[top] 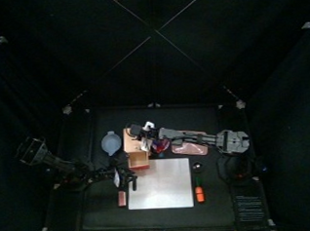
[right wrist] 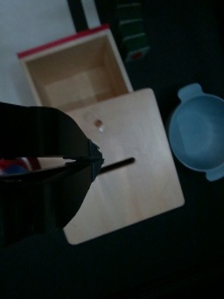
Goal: Place cookie cutter on plate
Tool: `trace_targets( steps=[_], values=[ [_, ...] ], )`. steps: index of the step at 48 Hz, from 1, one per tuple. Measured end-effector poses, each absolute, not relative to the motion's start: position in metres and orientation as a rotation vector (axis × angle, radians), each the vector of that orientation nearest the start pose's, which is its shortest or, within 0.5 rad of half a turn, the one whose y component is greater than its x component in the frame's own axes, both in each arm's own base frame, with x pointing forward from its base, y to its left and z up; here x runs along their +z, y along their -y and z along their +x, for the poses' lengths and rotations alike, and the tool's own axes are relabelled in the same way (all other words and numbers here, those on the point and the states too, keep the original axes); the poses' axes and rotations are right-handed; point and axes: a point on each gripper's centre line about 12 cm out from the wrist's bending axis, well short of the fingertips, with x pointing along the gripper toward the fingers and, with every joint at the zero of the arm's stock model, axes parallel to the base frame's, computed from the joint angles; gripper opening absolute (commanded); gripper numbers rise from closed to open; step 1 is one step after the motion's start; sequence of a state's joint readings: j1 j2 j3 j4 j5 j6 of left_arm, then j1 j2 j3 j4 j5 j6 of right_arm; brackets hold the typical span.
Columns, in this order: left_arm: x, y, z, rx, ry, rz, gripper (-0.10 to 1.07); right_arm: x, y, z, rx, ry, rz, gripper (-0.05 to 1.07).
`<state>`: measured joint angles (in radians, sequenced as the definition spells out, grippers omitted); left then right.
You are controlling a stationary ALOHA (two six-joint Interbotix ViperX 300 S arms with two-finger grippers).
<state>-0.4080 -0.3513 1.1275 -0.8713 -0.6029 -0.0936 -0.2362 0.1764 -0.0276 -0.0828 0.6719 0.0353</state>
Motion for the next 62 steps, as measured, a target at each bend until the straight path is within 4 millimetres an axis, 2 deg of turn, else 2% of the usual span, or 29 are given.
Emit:
trace_targets(
  steps=[5,12,17,25,30,46,51,62],
  values=[
    [0.183,0.059,0.266,0.156,-0.277,-0.684,0.83,0.287,0.113,0.453,-0.251,-0.821,0.082,0.06],
    [0.186,0.052,0.267,0.159,-0.258,-0.665,0.83,0.277,0.099,0.428,-0.226,-0.857,0.136,0.18],
    [0.185,0.048,0.267,0.172,-0.256,-0.661,0.83,0.272,0.087,0.417,-0.207,-0.875,0.149,0.36],
    [0.185,0.047,0.268,0.176,-0.255,-0.662,0.83,0.28,0.077,0.408,-0.188,-0.855,0.143,0.64],
    [0.185,0.046,0.267,0.179,-0.256,-0.663,0.83,0.276,0.072,0.406,-0.179,-0.866,0.143,0.75],
    [0.185,0.046,0.267,0.182,-0.255,-0.667,0.83,0.27,0.058,0.403,-0.146,-0.89,0.138,0.77],
    [0.184,0.046,0.268,0.184,-0.256,-0.668,0.83,0.267,0.052,0.389,-0.138,-0.939,0.146,0.77],
    [0.182,0.045,0.268,0.189,-0.263,-0.666,0.83,0.268,0.042,0.345,-0.155,-0.966,0.193,0.77]
  ],
)
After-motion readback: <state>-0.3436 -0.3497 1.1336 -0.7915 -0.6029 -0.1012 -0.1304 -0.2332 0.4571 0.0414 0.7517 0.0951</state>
